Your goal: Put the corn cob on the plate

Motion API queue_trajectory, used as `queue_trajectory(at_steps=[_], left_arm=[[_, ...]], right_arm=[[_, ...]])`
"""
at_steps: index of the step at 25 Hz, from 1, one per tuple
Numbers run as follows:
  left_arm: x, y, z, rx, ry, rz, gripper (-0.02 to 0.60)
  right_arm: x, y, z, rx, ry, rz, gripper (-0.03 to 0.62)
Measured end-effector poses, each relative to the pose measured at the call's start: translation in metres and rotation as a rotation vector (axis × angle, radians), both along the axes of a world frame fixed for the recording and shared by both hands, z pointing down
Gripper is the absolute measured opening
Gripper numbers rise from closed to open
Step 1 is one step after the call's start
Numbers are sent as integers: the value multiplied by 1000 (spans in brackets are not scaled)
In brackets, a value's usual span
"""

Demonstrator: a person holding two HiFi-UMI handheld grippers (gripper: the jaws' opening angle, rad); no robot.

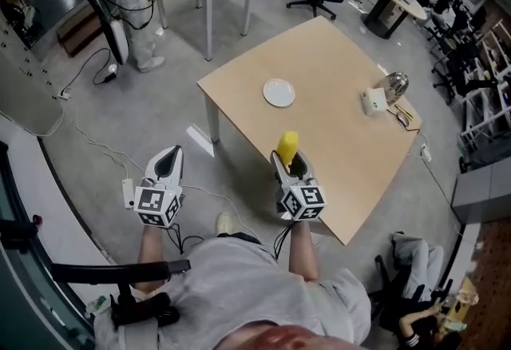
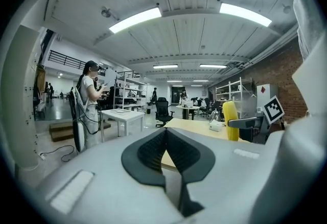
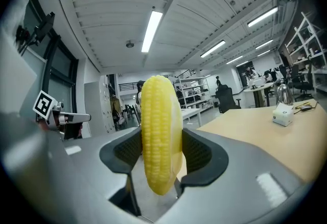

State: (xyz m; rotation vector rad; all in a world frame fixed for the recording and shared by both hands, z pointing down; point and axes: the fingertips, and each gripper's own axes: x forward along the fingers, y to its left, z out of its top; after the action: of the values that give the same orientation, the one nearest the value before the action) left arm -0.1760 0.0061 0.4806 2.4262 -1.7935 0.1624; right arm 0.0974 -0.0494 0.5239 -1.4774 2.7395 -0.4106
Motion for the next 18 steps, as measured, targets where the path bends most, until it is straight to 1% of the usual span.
queue_trajectory(at_steps=[4, 7, 13, 18], left_arm=[[1, -25, 1, -8, 10, 16, 20], [10, -42, 6, -18, 27, 42, 20], [36, -82, 9, -13, 58, 129, 20], [58, -127, 6, 1, 49, 215, 20]], right_arm=[[1, -19, 1, -4, 9, 21, 239], [9, -24, 4, -23, 17, 44, 239], [32, -39, 13, -58, 42, 125, 239], [55, -54, 13, -71, 56, 211, 239]])
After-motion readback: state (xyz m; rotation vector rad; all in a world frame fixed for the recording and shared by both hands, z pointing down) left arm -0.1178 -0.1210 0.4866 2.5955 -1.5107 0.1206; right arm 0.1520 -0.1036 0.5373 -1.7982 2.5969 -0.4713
